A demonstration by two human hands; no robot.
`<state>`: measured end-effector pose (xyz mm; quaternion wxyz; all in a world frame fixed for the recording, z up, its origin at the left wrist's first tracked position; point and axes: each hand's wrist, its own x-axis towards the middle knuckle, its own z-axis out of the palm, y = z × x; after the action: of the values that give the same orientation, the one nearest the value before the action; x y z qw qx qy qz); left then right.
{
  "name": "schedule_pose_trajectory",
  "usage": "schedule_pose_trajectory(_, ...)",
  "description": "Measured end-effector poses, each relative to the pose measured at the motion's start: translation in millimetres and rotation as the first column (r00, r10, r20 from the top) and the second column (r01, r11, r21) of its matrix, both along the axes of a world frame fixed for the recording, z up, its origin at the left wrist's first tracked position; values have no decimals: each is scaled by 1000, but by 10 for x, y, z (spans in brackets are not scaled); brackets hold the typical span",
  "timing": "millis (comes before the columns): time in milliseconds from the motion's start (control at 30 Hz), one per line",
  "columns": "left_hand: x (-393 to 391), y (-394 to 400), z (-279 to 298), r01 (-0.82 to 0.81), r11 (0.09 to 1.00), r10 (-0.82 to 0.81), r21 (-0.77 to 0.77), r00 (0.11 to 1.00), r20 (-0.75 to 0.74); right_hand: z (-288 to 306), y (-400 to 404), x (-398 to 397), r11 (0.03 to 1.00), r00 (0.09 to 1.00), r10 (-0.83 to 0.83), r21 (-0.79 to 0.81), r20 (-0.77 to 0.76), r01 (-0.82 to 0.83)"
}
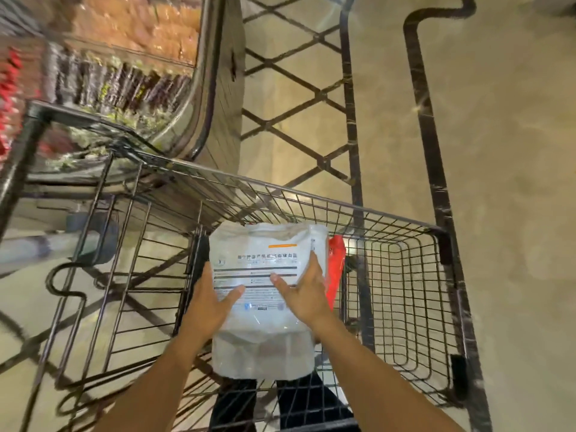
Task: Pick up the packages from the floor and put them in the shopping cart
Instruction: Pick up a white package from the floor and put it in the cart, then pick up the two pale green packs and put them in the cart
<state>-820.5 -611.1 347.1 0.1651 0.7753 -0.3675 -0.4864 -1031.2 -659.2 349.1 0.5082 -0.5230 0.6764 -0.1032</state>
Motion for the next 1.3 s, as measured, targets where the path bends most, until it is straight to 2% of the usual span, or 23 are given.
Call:
schedule_pose_trajectory(100, 20, -19, 145, 31, 999, -35, 27, 988, 151, 77, -79, 28, 998, 998, 64, 32, -20, -63)
schedule_pose_trajectory(233, 126, -22, 457, 148, 989, -138, 4, 916, 378, 294, -202, 64, 982, 968, 188, 11, -164, -189)
schedule_pose_trajectory(333, 236, 41, 805, 286, 958, -234, 6, 773, 590, 565, -283, 121, 920, 886, 358, -49, -293, -388)
schedule_pose_trajectory(433, 394, 144, 1295, 432, 901, -254, -38, 596, 762, 945, -379, 287, 825, 793, 449, -148, -412, -545)
schedule_pose_trajectory(533, 719, 296, 1866, 524, 846, -174, -95, 441, 881, 1412, -436, 614, 667, 664, 507, -239, -550, -706)
schedule_pose_trajectory(600, 1017, 463, 2243, 534, 833, -77, -144, 370, 926, 1764, -405, 898, 568, 605, 516, -286, -607, -772)
schedule_pose_trajectory(767, 1775, 1247, 3056, 344, 925, 56, -164, 302, 952, 2621, -71, 1748, 391, 551, 515, -392, -656, -833)
schedule_pose_trajectory(933, 2544, 2432, 3563, 208, 951, 180, -227, 223, 958, 3325, 637, 2689, 183, 528, 482, -509, -699, -841)
schedule_pose_trajectory(1133, 3244, 3985, 3931, -34, 922, 386, -385, 152, 910, 3864, 1601, 3785, -30, 495, 518, -593, -698, -805)
schedule_pose_trajectory(1200, 3428, 4464, 3968, -159, 909, 406, -384, 142, 903, 3945, 1914, 4131, -81, 492, 543, -625, -681, -777)
schedule_pose_trajectory(1300, 3630, 5069, 3979, -259, 885, 424, -386, 109, 899, 4018, 2367, 4636, -145, 466, 588, -653, -661, -743)
